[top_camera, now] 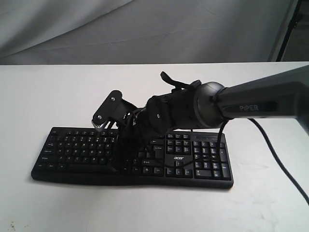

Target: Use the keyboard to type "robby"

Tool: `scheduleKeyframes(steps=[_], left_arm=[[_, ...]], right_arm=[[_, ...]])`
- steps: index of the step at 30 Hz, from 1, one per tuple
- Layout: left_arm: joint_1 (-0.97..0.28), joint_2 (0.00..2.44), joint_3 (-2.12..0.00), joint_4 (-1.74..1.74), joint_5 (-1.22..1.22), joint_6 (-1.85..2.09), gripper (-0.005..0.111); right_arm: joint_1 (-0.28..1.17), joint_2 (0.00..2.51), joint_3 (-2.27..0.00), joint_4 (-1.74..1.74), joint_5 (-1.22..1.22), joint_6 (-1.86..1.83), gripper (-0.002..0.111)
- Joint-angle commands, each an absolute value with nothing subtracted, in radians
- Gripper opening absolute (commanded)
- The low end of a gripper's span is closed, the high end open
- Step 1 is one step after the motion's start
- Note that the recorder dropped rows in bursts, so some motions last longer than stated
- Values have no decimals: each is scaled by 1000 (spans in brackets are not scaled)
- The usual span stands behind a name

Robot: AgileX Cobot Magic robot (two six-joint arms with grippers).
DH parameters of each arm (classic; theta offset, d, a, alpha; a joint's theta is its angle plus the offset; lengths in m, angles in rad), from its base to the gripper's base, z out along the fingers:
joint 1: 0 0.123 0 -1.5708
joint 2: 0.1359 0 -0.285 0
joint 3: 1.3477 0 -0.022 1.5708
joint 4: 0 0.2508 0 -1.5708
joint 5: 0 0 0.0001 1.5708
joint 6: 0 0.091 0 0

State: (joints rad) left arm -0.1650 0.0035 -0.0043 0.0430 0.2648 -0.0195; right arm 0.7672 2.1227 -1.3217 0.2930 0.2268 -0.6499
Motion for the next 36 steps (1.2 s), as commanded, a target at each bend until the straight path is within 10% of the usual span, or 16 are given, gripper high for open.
scheduleKeyframes(steps=[1,36], left_arm=[[-171,0,0,48,258,-22,0],[-171,0,0,48,258,-22,0]], right_arm=[[767,2136,-1327,298,230,-653,0],[896,2132,-1468,253,355,-596,0]])
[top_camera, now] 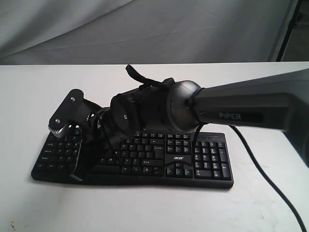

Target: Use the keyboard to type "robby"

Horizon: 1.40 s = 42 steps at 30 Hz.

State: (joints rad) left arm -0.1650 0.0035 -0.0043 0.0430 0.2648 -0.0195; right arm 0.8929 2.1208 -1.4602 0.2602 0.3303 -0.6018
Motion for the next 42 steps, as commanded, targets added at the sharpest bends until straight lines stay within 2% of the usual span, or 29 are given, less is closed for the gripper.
scheduleKeyframes(steps=[1,42], left_arm=[[-171,0,0,48,258,-22,0],[-171,0,0,48,258,-22,0]], right_arm=[[896,2136,-1468,253,355,-596,0],[894,2181,-1468,227,292,-598,0]])
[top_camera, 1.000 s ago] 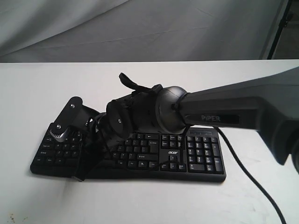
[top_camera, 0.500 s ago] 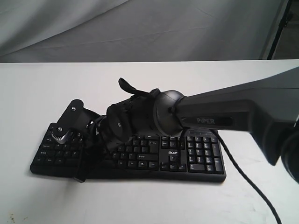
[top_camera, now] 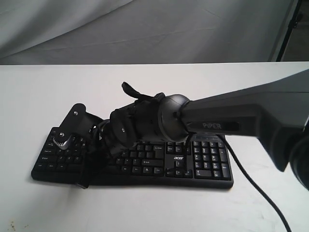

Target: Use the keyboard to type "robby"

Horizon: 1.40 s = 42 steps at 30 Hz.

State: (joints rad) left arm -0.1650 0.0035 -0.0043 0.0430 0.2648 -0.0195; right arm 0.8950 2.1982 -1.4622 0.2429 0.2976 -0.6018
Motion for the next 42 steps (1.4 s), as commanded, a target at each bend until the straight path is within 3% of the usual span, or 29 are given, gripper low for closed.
scheduleKeyframes(steps=[1,21,42], left_arm=[[-171,0,0,48,258,-22,0],[-171,0,0,48,258,-22,0],[-171,0,0,48,258,-22,0]], right_arm=[[894,2181,-1468,227,292,-598,0],[838,2118,-1468,223,226,-597,0],[818,2220,-1542,201,311,-599,0]])
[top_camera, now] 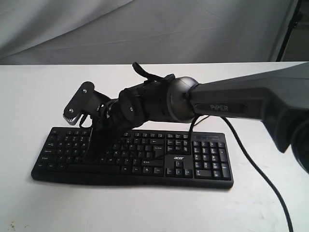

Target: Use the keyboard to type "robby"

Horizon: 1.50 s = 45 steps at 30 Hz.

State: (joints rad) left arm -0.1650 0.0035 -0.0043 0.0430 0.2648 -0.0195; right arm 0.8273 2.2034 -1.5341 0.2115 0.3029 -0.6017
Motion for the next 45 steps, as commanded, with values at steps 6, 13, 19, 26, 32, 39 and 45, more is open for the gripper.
scheduleKeyframes(steps=[6,13,19,26,32,39,45], left_arm=[[-171,0,0,48,258,-22,0],[-171,0,0,48,258,-22,0],[-171,0,0,48,258,-22,0],[-171,0,0,48,258,-22,0],[-171,0,0,48,258,-22,0],[-171,0,0,48,258,-22,0],[-171,0,0,48,258,-22,0]], right_arm=[[818,2224,-1542,201,297,-596,0],[818,2233,-1542,221,297,-596,0],[818,2255,-1543,238,300,-596,0],[818,2250,-1543,224,303,-596,0],[811,2181,-1541,204,316,-596,0],[776,1952,-1317,191,242,-594,0],[726,1587,-961,246,138,-571,0]])
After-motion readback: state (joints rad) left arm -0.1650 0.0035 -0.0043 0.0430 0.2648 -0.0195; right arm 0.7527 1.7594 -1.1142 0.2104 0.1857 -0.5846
